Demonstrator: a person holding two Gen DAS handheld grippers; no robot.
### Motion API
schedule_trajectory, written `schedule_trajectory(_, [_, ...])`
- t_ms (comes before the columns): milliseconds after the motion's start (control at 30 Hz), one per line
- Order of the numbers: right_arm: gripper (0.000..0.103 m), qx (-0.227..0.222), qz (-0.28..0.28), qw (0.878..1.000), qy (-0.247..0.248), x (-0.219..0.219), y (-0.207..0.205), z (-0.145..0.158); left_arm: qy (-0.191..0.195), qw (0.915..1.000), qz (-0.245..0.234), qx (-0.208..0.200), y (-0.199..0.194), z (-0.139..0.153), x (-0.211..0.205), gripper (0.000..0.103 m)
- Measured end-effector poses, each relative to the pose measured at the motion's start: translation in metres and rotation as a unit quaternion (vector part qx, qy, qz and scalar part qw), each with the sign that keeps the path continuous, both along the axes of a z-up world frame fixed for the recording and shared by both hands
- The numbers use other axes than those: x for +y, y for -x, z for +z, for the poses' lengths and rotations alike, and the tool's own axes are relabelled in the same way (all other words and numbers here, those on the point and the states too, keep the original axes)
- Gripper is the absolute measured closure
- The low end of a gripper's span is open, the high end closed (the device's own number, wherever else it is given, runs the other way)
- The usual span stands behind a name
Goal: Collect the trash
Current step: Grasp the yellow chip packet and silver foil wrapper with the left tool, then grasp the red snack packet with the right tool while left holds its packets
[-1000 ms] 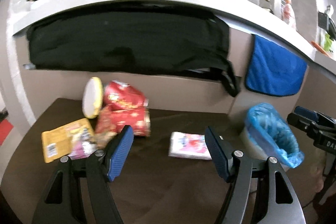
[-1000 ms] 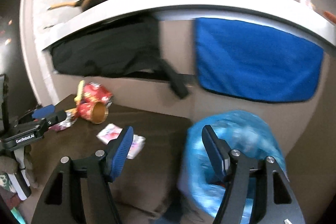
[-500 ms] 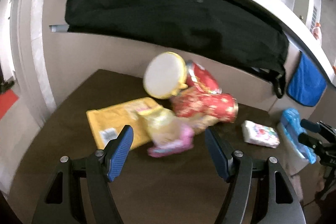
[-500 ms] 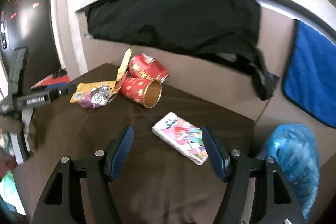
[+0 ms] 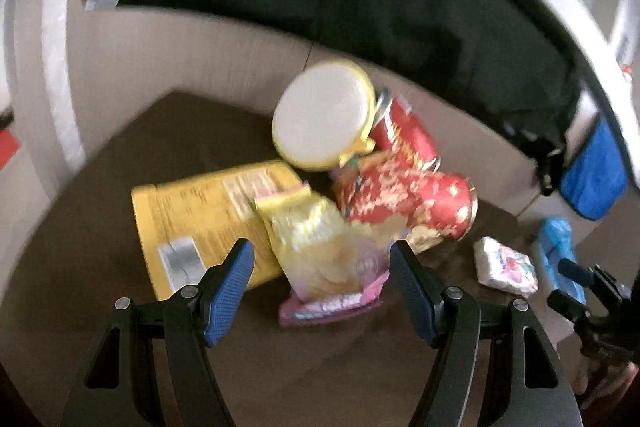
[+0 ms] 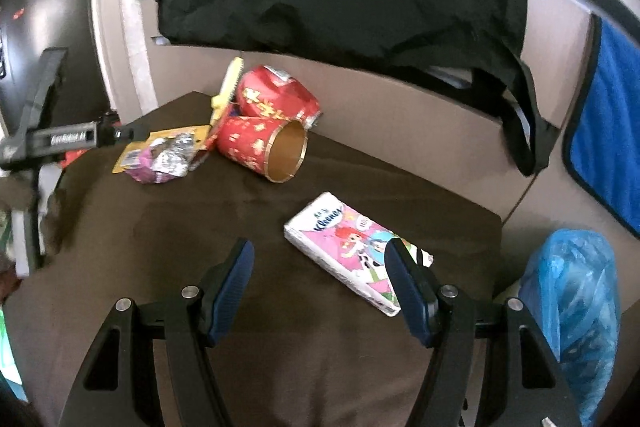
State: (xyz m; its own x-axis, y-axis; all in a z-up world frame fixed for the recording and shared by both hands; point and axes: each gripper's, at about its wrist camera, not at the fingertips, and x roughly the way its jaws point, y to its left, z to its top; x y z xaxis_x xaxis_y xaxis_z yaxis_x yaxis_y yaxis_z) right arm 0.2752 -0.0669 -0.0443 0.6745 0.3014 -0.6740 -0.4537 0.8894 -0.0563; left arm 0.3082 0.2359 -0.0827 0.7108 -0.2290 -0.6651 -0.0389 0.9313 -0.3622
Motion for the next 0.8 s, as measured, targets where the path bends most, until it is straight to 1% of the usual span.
schedule_trajectory(33, [0.038, 0.007, -0.002, 1.0, -0.006, -0.002, -0.003, -0.001, 0.007, 0.9998, 0.006, 0.017, -0.007, -0.008, -0.004, 0.032])
schedule_trajectory(133, [0.038, 0.011, -0.003, 1.0, -0.016, -0.006, -0.007, -0.001, -0.007, 0.999, 0.023, 0.038, -0.016, -0.018, -0.008, 0.033])
schedule_trajectory(167, [0.038, 0.007, -0.002, 1.0, -0.016, -0.008, -0.006, 0.0, -0.01, 0.9987, 0.027, 0.043, -0.019, -0.02, -0.008, 0.041])
schedule_trajectory(200, [0.038, 0.005, -0.002, 1.0, -0.015, -0.008, -0.006, 0.001, -0.008, 0.9986, 0.027, 0.044, -0.019, -0.019, -0.007, 0.055])
schedule_trajectory(267, [0.038, 0.001, -0.003, 1.0, -0.012, -0.01, -0.006, 0.002, -0.002, 0.9991, 0.021, 0.038, -0.015, -0.015, -0.006, 0.071])
schedule_trajectory(333, [0.038, 0.004, -0.004, 1.0, -0.013, -0.011, -0.008, 0.002, -0.003, 0.9997, 0.009, 0.024, -0.007, -0.007, -0.006, 0.077])
schedule_trajectory(367, [0.038, 0.005, -0.005, 1.0, -0.015, -0.011, -0.009, 0.002, -0.011, 0.9998, 0.01, 0.016, -0.001, -0.002, -0.005, 0.083])
schedule_trajectory(467, [0.038, 0.013, -0.002, 1.0, -0.023, -0.005, -0.013, 0.004, -0.04, 0.9988, 0.025, -0.011, 0.025, 0.012, -0.001, 0.084])
schedule_trajectory(600, [0.038, 0.016, 0.026, 0.999, -0.027, 0.023, -0.016, 0.013, -0.067, 0.996, 0.055, -0.025, 0.063, 0.022, 0.012, 0.084])
schedule_trajectory(700, [0.039, 0.03, 0.065, 0.997, -0.03, 0.056, -0.02, 0.015, -0.067, 0.9955, 0.064, -0.023, 0.085, 0.02, 0.018, 0.084])
schedule_trajectory(767, [0.041, 0.03, 0.085, 0.996, -0.017, 0.083, -0.023, 0.013, -0.058, 0.9959, 0.066, -0.022, 0.095, 0.017, 0.025, 0.084])
schedule_trajectory(800, [0.045, 0.028, 0.092, 0.995, -0.007, 0.096, -0.024, 0.01, -0.056, 0.9959, 0.067, -0.022, 0.099, 0.017, 0.027, 0.084])
